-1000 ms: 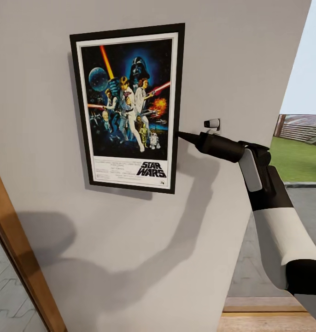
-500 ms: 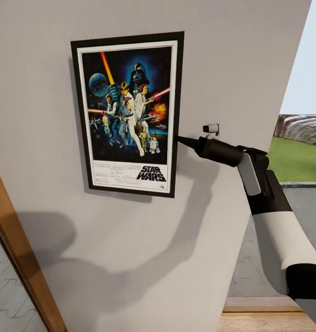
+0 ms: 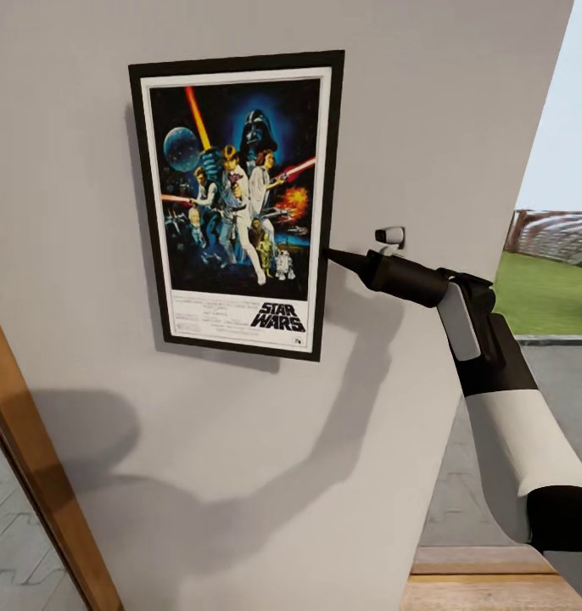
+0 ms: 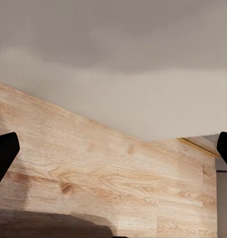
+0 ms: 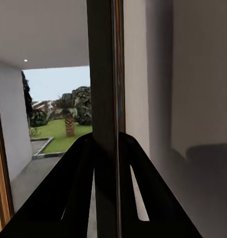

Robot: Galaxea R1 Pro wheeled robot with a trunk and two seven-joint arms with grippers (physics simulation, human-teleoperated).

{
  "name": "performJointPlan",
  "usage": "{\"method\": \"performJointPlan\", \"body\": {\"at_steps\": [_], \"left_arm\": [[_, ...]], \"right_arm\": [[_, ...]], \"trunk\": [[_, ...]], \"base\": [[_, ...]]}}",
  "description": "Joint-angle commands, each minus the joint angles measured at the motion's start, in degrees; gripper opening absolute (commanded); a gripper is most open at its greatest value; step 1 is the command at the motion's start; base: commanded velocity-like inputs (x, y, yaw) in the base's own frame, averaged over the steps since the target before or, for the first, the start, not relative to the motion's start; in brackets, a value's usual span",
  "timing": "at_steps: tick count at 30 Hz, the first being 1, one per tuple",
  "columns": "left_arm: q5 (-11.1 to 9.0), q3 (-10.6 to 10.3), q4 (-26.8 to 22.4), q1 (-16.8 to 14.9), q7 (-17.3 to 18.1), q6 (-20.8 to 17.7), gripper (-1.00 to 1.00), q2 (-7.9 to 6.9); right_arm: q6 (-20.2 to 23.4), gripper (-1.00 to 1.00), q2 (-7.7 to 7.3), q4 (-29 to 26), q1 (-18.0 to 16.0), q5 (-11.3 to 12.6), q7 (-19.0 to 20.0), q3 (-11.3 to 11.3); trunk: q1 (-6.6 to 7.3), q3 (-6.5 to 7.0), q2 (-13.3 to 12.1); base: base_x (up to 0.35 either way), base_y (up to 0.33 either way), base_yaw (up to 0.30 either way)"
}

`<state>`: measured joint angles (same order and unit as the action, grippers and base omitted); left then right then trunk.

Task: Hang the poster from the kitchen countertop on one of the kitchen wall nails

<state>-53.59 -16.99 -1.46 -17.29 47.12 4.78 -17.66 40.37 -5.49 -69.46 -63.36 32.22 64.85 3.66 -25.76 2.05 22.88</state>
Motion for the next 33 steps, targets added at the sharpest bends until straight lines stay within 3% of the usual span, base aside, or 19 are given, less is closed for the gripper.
{"method": "performJointPlan", "body": {"at_steps": [1,20,33], "left_arm": [[-0.20,-0.49,0.05,-0.02,0.07,0.50,1.00,-0.01],[-0.20,-0.49,0.05,-0.02,0.07,0.50,1.00,-0.01],[-0.20,-0.45,0.05,-0.02,0.07,0.50,1.00,-0.01]], "right_arm": [[0.35,-1.00,-0.05,0.01,-0.02,0.50,-0.03,0.10],[-0.19,-1.00,-0.05,-0.32,2.44,0.56,0.02,0.10],[-0.21,-1.00,-0.05,-0.37,2.54,0.40,2.57,0.12]], "trunk": [[-0.02,-0.03,0.04],[-0.02,-0.03,0.04],[-0.02,-0.03,0.04]], "base": [[0.000,0.000,0.000],[0.000,0.000,0.000],[0.000,0.000,0.000]]}}
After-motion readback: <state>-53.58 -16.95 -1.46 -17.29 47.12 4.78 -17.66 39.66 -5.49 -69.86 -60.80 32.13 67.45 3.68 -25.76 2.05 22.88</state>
